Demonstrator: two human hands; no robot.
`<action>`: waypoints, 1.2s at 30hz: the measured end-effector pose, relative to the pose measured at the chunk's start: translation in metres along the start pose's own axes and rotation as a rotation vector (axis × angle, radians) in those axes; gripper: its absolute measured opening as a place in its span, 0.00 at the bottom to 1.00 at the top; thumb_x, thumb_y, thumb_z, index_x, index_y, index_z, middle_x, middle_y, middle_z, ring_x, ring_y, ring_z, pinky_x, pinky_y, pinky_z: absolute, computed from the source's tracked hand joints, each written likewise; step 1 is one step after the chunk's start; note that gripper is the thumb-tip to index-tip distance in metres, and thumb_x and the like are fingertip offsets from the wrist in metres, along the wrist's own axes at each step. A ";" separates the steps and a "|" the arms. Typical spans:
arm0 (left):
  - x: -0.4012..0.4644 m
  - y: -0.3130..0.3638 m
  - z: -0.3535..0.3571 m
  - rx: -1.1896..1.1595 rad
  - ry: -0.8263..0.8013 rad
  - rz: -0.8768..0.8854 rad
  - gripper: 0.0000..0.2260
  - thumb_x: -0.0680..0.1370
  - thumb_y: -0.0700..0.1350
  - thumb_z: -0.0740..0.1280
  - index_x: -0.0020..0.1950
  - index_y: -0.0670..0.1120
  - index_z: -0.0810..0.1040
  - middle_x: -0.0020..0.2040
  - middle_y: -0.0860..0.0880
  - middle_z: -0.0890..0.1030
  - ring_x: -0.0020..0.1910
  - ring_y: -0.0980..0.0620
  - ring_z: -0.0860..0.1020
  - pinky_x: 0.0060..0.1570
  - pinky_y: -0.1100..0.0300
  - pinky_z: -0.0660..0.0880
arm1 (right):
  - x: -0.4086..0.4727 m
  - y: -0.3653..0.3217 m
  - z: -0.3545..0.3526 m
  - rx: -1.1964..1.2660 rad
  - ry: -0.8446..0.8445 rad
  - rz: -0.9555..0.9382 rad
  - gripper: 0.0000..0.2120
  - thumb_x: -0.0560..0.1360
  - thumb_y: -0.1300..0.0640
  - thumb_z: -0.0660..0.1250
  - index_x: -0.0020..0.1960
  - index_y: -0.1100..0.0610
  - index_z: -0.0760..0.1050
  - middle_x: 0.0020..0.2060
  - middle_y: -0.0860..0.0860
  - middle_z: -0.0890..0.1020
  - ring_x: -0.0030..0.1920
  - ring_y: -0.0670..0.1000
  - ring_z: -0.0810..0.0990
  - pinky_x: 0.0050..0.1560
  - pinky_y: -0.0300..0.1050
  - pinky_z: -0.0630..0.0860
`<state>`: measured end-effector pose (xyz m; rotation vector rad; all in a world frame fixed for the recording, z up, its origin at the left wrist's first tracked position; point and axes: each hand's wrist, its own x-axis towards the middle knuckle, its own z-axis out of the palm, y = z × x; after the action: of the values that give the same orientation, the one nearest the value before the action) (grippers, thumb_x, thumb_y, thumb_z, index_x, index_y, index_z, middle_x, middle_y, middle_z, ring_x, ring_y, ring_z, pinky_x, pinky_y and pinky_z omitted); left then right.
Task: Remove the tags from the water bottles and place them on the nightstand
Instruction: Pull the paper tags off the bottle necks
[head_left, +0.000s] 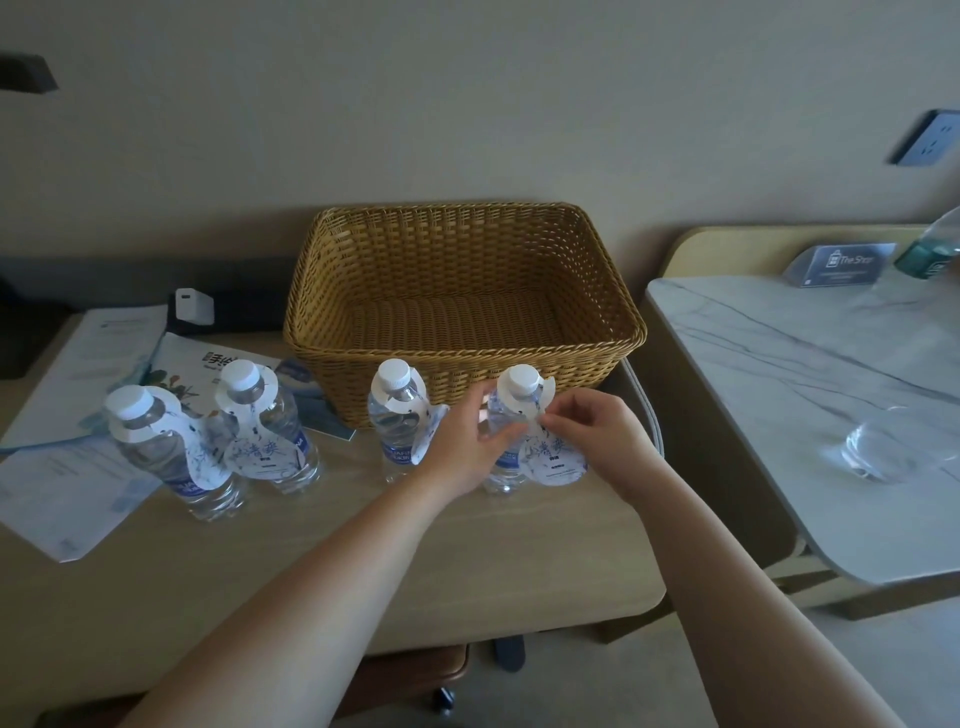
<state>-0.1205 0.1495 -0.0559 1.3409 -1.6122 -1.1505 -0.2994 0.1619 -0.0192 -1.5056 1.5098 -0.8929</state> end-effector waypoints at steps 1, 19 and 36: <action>0.000 0.001 -0.001 -0.003 -0.010 -0.008 0.26 0.75 0.53 0.70 0.71 0.53 0.66 0.65 0.54 0.74 0.61 0.55 0.74 0.52 0.64 0.72 | 0.000 -0.004 -0.001 -0.001 -0.006 -0.010 0.02 0.73 0.56 0.71 0.43 0.55 0.80 0.41 0.52 0.84 0.43 0.51 0.82 0.40 0.41 0.78; 0.004 0.001 -0.005 0.077 0.017 0.031 0.25 0.73 0.52 0.72 0.66 0.50 0.69 0.57 0.57 0.75 0.57 0.55 0.75 0.46 0.70 0.70 | 0.026 -0.053 -0.023 -0.200 -0.155 -0.120 0.02 0.72 0.54 0.72 0.41 0.48 0.80 0.39 0.45 0.84 0.37 0.41 0.80 0.36 0.33 0.76; 0.003 -0.001 -0.002 0.058 0.032 0.026 0.23 0.73 0.50 0.72 0.66 0.52 0.70 0.59 0.60 0.74 0.59 0.59 0.72 0.49 0.65 0.69 | -0.007 0.075 -0.033 0.186 0.220 0.335 0.02 0.72 0.58 0.73 0.42 0.55 0.81 0.39 0.52 0.85 0.41 0.52 0.84 0.39 0.46 0.78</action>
<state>-0.1185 0.1463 -0.0559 1.3640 -1.6467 -1.0693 -0.3613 0.1703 -0.0725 -1.0088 1.7214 -0.9872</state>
